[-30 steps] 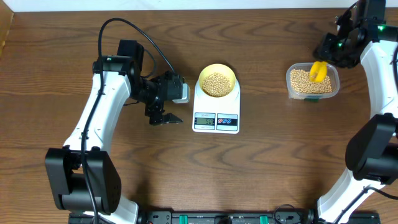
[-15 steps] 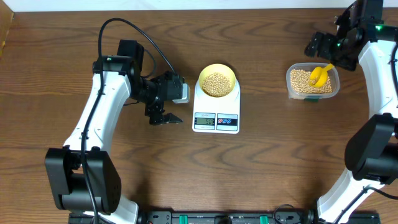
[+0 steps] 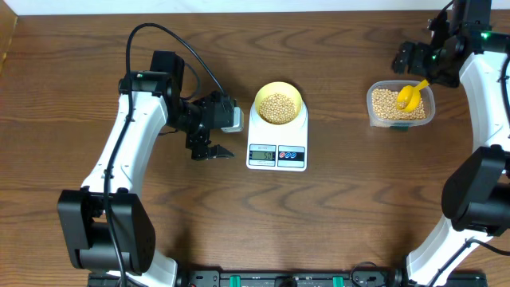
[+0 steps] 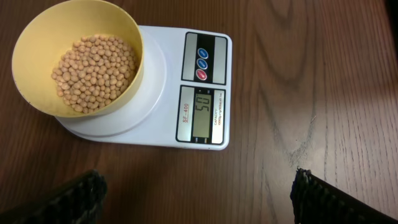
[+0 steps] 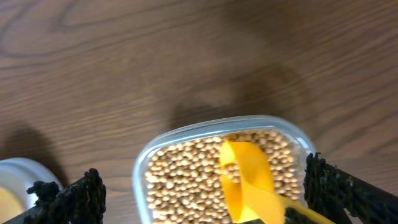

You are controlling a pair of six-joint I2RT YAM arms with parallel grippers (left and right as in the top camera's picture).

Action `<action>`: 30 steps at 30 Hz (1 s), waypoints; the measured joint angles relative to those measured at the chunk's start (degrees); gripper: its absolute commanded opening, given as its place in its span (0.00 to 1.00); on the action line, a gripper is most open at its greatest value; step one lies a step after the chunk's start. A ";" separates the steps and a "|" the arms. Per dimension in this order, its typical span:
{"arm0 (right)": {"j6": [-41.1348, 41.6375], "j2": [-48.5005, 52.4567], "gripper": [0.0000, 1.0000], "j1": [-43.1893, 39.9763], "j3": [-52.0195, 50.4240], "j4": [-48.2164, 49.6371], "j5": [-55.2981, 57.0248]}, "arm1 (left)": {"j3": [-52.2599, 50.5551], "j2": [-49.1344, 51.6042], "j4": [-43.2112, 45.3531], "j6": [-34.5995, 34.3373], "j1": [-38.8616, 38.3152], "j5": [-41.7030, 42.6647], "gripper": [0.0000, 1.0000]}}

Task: Scoop item into bowl and weigh 50g on scale
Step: 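Lower the scoop into the tub and open the right gripper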

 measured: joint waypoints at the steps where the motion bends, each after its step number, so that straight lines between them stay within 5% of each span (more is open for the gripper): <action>1: -0.28 0.00 0.99 0.00 0.00 0.04 1.05 | 0.00 0.00 0.00 0.00 0.00 0.00 0.98; 30: -1.31 0.00 0.99 0.00 0.00 1.75 19.91 | 0.00 0.00 0.00 0.00 0.00 0.00 0.98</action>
